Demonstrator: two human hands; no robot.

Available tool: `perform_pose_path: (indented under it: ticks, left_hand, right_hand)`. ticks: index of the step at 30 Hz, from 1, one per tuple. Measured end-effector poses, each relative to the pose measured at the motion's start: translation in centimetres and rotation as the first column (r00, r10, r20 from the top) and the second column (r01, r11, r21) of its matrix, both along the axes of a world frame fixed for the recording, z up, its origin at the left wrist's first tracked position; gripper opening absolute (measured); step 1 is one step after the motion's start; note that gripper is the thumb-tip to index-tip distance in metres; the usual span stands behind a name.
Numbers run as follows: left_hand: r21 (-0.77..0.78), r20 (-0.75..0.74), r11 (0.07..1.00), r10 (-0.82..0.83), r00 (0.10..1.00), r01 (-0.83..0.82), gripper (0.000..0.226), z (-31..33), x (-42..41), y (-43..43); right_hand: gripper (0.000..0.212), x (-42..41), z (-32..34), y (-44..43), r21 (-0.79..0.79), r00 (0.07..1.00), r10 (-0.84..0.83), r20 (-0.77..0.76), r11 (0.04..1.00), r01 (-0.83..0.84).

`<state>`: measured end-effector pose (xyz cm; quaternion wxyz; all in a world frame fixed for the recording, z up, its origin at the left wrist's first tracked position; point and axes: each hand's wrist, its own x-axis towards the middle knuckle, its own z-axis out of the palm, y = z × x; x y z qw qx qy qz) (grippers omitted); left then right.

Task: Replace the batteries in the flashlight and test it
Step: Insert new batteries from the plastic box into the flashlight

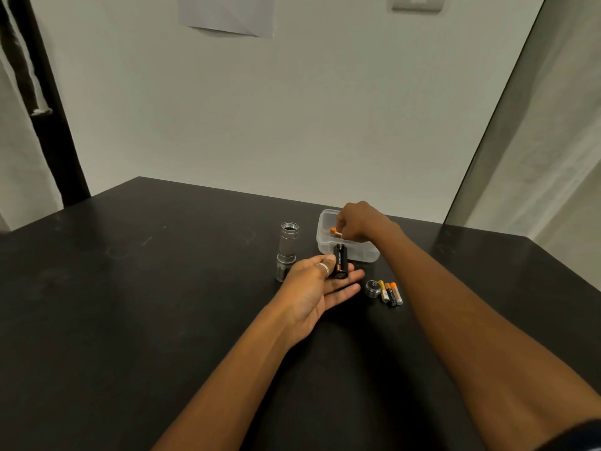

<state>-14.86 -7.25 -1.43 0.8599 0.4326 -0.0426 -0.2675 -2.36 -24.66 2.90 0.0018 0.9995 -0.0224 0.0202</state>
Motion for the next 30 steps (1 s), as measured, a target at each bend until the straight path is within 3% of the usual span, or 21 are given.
perform_pose_path:
  ticks: [7, 12, 17, 22, 25, 30]
  left_hand:
    - [0.012, -0.001, 1.0, 0.001, 1.0, -0.001, 0.021, 0.1, 0.0, 0.0]
    - [0.025, 0.008, 1.0, -0.005, 1.0, 0.005, 0.022, 0.1, 0.1, 0.2]
    - [0.036, 0.039, 0.999, -0.008, 0.999, 0.007, 0.024, 0.1, 0.0, 0.2]
    - [0.057, 0.087, 0.998, 0.005, 0.996, -0.01, 0.022, 0.0, -0.5, 0.2]
    - [0.074, 0.117, 0.997, 0.003, 0.993, -0.012, 0.023, 0.0, -0.6, 0.2]
    - [0.12, 0.177, 0.993, -0.014, 0.984, -0.008, 0.028, -0.1, -0.8, 0.1]
  right_hand:
    - [0.023, -0.2, 0.1, 0.3, 0.005, 1.0, 0.004, 0.018, 1.0, -0.004]
    - [0.033, -3.2, 2.4, 0.3, 0.259, 0.949, -0.012, 0.315, 0.963, -0.074]
    - [0.016, -10.0, 3.0, 1.8, 0.59, 0.837, -0.17, 0.52, 0.78, -0.208]
    - [0.014, -16.5, 0.0, 2.7, 0.804, 0.753, -0.395, 0.526, 0.52, -0.289]
    - [0.016, -18.8, -2.3, 3.2, 0.771, 0.714, -0.396, 0.577, 0.552, -0.317]
    - [0.016, -19.8, -4.1, 4.1, 0.618, 0.696, -0.222, 0.683, 0.684, -0.389]
